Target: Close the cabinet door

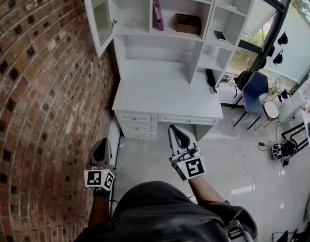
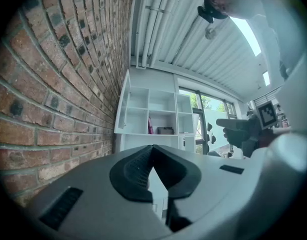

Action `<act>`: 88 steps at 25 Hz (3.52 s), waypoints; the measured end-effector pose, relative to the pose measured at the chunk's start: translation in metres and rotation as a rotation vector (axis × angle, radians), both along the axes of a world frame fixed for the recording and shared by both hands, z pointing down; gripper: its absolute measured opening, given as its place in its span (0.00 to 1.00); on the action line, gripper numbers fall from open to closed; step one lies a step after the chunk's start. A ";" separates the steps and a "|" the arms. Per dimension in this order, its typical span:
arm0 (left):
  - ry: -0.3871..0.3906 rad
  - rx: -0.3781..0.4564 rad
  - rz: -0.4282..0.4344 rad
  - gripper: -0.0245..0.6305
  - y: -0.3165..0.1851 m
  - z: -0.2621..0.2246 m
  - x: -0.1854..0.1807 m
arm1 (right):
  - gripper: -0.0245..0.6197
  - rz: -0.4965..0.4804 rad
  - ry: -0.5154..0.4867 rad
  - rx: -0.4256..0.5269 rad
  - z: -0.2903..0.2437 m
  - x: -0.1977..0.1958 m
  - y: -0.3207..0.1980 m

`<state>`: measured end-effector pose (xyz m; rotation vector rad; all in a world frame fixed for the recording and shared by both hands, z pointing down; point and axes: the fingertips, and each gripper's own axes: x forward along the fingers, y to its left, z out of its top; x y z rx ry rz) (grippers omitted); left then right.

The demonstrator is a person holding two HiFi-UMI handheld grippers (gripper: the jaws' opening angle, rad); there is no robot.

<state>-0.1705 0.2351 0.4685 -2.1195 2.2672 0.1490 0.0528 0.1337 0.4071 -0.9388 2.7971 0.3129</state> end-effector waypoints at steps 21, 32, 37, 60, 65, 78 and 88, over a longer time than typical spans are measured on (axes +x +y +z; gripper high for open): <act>-0.005 0.000 0.001 0.04 0.004 -0.001 0.010 | 0.04 -0.021 -0.015 -0.013 0.005 0.007 0.002; -0.006 0.109 -0.061 0.55 0.016 -0.028 0.004 | 0.04 -0.022 -0.005 -0.021 0.009 0.016 0.003; 0.001 0.102 -0.085 0.60 0.017 -0.024 0.003 | 0.04 -0.024 -0.009 -0.024 0.013 0.022 0.004; -0.007 0.095 -0.135 0.58 0.001 -0.030 0.039 | 0.04 -0.049 -0.032 -0.058 0.029 0.072 -0.022; -0.008 0.086 -0.137 0.58 0.009 -0.026 0.020 | 0.04 -0.058 -0.009 -0.062 0.033 0.050 -0.016; 0.015 0.053 -0.085 0.58 0.009 -0.013 -0.055 | 0.04 -0.028 -0.004 -0.078 0.038 -0.029 -0.002; 0.016 0.073 -0.131 0.57 -0.078 -0.005 -0.101 | 0.04 -0.067 0.000 -0.073 0.044 -0.076 -0.098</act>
